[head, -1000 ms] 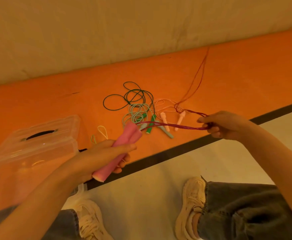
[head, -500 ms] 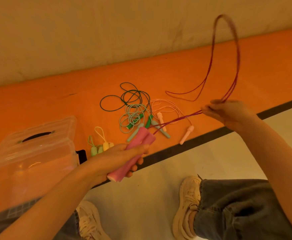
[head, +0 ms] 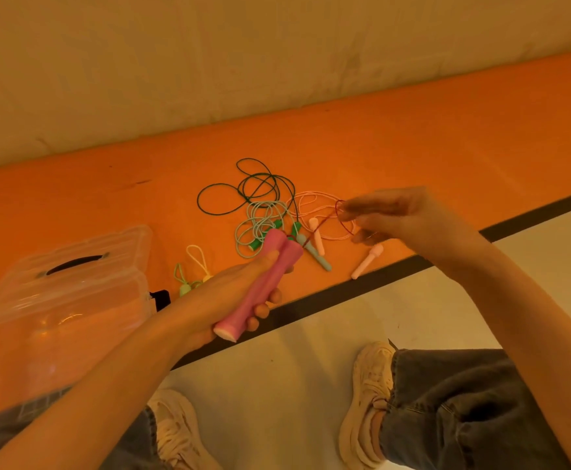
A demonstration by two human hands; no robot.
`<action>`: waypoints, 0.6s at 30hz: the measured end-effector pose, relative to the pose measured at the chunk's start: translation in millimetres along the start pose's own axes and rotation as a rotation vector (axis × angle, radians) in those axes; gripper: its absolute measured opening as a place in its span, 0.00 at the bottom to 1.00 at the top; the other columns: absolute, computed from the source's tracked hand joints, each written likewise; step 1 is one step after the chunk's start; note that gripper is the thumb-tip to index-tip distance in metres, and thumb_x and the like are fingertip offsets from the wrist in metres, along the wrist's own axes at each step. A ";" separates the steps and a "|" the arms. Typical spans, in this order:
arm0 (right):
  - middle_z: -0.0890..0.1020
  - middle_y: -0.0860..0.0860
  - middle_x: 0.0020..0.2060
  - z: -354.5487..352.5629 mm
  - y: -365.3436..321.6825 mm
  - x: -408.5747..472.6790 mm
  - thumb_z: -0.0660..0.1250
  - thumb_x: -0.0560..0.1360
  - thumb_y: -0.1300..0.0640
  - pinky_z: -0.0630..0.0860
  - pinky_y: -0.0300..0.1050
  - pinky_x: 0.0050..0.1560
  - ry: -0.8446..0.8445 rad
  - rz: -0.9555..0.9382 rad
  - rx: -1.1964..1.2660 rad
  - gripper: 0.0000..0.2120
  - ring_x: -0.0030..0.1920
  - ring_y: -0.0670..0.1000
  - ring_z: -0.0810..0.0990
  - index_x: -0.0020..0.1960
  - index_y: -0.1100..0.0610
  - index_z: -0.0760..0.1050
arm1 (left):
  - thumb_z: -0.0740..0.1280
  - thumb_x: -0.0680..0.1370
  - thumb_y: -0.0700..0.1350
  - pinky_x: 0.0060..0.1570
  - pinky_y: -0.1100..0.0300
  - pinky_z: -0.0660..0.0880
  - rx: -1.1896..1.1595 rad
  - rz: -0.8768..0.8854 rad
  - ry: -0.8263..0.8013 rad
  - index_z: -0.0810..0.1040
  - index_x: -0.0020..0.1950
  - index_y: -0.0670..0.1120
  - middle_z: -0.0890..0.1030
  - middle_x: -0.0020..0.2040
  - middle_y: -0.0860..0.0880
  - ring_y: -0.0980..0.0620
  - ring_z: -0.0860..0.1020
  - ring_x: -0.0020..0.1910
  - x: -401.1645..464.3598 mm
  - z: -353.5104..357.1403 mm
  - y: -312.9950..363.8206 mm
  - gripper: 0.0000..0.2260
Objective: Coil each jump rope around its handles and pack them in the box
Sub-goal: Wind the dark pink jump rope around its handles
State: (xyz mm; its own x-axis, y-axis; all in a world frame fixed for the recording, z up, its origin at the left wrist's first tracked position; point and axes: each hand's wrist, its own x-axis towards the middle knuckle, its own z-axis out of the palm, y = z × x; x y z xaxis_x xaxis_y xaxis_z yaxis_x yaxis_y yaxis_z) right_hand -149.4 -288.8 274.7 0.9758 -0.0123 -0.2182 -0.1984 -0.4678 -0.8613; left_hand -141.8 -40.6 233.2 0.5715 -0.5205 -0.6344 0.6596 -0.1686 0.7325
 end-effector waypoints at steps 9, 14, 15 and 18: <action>0.76 0.34 0.51 34.1 -7.1 8.6 0.72 0.72 0.60 0.70 0.28 0.40 -0.366 -0.229 -0.375 0.26 0.43 0.37 0.74 0.67 0.45 0.72 | 0.62 0.75 0.63 0.33 0.63 0.75 0.202 0.004 -0.245 0.78 0.56 0.48 0.79 0.36 0.49 0.54 0.77 0.32 -18.9 -1.1 7.1 0.21; 0.81 0.40 0.40 36.3 -13.7 10.0 0.72 0.71 0.64 0.71 0.29 0.38 -0.342 -0.233 -0.313 0.16 0.38 0.36 0.74 0.56 0.50 0.81 | 0.60 0.76 0.61 0.34 0.63 0.76 0.269 0.001 -0.231 0.79 0.50 0.49 0.81 0.39 0.48 0.55 0.78 0.33 -23.9 -3.4 12.0 0.18; 0.81 0.40 0.40 35.9 -14.5 10.9 0.73 0.71 0.64 0.71 0.31 0.38 -0.325 -0.236 -0.314 0.15 0.38 0.37 0.75 0.55 0.50 0.82 | 0.63 0.76 0.60 0.35 0.62 0.77 0.282 0.020 -0.218 0.79 0.51 0.49 0.82 0.40 0.48 0.54 0.79 0.34 -24.1 -3.2 12.9 0.17; 0.82 0.39 0.40 34.3 -17.0 14.6 0.73 0.70 0.64 0.73 0.34 0.38 -0.273 -0.234 -0.303 0.14 0.40 0.40 0.77 0.54 0.51 0.83 | 0.75 0.69 0.52 0.38 0.63 0.79 0.362 0.112 -0.096 0.76 0.55 0.51 0.83 0.40 0.53 0.56 0.82 0.36 -25.6 -1.1 13.4 0.17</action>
State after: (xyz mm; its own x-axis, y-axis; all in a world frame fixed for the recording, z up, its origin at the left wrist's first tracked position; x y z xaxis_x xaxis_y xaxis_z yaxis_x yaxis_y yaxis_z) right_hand -134.9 -250.8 270.4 0.9233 0.3382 -0.1819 0.0993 -0.6679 -0.7376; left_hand -147.1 -28.6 259.0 0.5703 -0.6259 -0.5320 0.3706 -0.3820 0.8466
